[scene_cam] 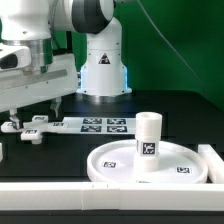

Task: Assemble round table

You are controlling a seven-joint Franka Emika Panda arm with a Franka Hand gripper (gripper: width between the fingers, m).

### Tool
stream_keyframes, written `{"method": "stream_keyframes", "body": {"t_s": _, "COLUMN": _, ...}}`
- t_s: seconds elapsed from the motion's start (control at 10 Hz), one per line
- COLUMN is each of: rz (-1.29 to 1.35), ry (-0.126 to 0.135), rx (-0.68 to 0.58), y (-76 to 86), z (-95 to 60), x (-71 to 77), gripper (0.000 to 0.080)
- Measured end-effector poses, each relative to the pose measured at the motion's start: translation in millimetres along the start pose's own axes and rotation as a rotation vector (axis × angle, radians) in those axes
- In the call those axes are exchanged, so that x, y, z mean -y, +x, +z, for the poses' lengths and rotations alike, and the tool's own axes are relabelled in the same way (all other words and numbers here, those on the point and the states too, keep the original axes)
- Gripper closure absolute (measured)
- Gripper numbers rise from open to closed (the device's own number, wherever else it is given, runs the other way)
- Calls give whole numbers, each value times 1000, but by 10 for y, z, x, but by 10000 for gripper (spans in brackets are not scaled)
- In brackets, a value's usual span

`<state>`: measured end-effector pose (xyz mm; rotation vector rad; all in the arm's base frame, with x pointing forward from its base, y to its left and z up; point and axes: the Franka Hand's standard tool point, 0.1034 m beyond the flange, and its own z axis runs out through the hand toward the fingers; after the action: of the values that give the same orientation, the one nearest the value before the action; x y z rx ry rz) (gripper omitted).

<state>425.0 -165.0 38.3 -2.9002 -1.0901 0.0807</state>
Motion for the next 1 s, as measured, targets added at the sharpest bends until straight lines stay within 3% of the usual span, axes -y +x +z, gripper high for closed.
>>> {"method": "stream_keyframes", "body": {"t_s": 0.8, "rz": 1, "ry": 12, "rx": 10, "y": -38, "z": 77, "x": 28, "gripper": 150}}
{"method": "stream_keyframes", "body": {"t_s": 1.0, "rz": 1, "ry": 8, "rx": 8, "y": -40, "z": 68, "x": 19, "gripper": 371}}
